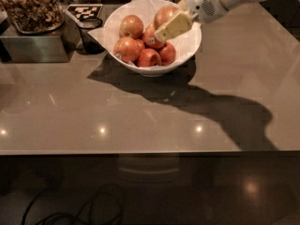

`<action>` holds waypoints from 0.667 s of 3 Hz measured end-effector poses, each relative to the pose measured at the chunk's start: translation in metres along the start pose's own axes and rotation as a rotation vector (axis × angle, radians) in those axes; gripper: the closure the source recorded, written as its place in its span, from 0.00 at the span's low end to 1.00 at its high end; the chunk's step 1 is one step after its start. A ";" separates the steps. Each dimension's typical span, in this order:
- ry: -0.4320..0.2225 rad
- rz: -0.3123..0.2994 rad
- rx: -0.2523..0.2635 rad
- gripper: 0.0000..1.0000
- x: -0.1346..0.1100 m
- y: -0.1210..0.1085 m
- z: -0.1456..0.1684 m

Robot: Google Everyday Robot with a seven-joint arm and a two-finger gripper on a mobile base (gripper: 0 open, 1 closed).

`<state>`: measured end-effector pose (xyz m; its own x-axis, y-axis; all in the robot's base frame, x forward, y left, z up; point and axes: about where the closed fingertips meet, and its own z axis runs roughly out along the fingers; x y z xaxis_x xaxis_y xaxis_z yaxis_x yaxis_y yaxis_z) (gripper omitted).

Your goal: Pick apple from white bowl

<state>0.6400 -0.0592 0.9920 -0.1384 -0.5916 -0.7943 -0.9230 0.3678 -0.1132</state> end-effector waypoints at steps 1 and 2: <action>-0.103 -0.062 -0.013 1.00 -0.036 0.007 -0.034; -0.085 -0.017 -0.032 1.00 -0.013 0.005 -0.046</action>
Offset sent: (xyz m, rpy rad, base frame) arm -0.0248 -0.0579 0.0231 0.0745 0.0464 0.0119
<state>0.6211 -0.0823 1.0294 -0.0931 -0.5341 -0.8403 -0.9361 0.3345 -0.1089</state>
